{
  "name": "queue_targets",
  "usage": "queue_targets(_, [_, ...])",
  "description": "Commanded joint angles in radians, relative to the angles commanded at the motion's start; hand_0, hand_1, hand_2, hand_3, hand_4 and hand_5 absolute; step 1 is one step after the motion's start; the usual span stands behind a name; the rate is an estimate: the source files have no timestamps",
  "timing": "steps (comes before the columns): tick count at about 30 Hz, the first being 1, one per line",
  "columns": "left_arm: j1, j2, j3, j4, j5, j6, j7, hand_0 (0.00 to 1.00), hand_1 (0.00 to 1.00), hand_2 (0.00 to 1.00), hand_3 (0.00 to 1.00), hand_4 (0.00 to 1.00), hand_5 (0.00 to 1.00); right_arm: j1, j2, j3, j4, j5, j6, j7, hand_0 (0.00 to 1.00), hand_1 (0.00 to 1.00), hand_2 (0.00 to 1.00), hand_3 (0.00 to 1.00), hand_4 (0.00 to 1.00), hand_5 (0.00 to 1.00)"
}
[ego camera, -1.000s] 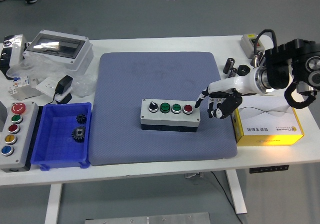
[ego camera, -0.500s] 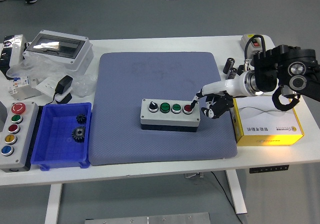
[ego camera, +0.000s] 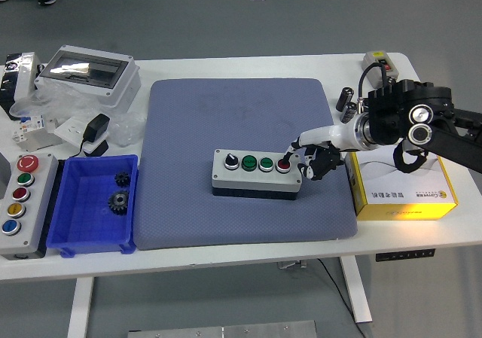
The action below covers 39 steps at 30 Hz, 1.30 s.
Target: Pick up the button,place it on the desk,press the button,press the button
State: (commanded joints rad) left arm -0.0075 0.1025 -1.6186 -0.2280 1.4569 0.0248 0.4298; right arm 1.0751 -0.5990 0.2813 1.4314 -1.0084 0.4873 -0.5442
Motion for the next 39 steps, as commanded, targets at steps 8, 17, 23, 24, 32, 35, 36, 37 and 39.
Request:
queue_targets(8, [0.001, -0.002, 0.006, 0.001, -0.013, 0.003, -0.005, 0.693, 0.642, 0.601, 0.662, 0.688, 0.314, 0.014, -0.055, 0.087, 0.046, 0.062, 0.020, 0.031, 0.041, 0.088, 0.238, 0.890, 0.142, 0.137])
queue_targets(17, [0.005, -0.010, 0.007, 0.003, -0.009, 0.004, -0.006, 0.693, 0.642, 0.601, 0.663, 0.689, 0.312, -0.142, -0.068, 0.388, 0.082, -0.086, 0.018, 0.033, 0.041, 0.086, 0.237, 0.890, 0.147, 0.136])
queue_targets(23, [0.018, -0.028, 0.029, 0.008, -0.053, 0.015, -0.019, 0.693, 0.641, 0.601, 0.662, 0.688, 0.311, -0.358, 0.099, 0.619, -0.001, -0.317, -0.165, 0.178, 0.044, 0.086, 0.237, 0.887, 0.149, 0.135])
queue_targets(24, [0.020, -0.031, 0.030, 0.008, -0.054, 0.016, -0.018, 0.693, 0.641, 0.601, 0.662, 0.688, 0.311, -0.394, 0.131, 0.655, -0.018, -0.349, -0.201, 0.214, 0.044, 0.086, 0.237, 0.887, 0.149, 0.135])
queue_targets(32, [0.013, -0.041, 0.040, 0.017, -0.078, 0.026, -0.033, 0.693, 0.642, 0.600, 0.661, 0.688, 0.313, -0.679, 0.360, 0.877, -0.068, -0.182, -0.497, 0.529, 0.129, 0.233, 0.530, 0.781, 0.470, 0.315])
queue_targets(35, [0.006, -0.039, 0.046, 0.021, -0.098, 0.032, -0.043, 0.693, 0.642, 0.600, 0.661, 0.688, 0.313, -0.758, 0.371, 0.888, -0.044, -0.104, -0.565, 0.633, 0.129, 0.233, 0.530, 0.781, 0.470, 0.315])
queue_targets(36, [0.003, -0.039, 0.048, 0.022, -0.102, 0.033, -0.046, 0.693, 0.642, 0.600, 0.661, 0.688, 0.313, -0.785, 0.367, 0.892, -0.034, -0.080, -0.588, 0.668, 0.129, 0.233, 0.530, 0.781, 0.470, 0.315])
queue_targets(37, [0.002, -0.039, 0.049, 0.022, -0.105, 0.034, -0.047, 0.693, 0.641, 0.601, 0.662, 0.687, 0.316, -0.809, 0.363, 0.898, -0.026, -0.058, -0.609, 0.696, 0.499, 0.551, 0.640, 0.714, 0.529, 0.353])
queue_targets(39, [0.001, -0.040, 0.050, 0.023, -0.108, 0.035, -0.048, 0.693, 0.641, 0.601, 0.662, 0.687, 0.316, -0.856, 0.357, 0.907, -0.022, -0.025, -0.639, 0.756, 0.499, 0.551, 0.640, 0.714, 0.529, 0.353])
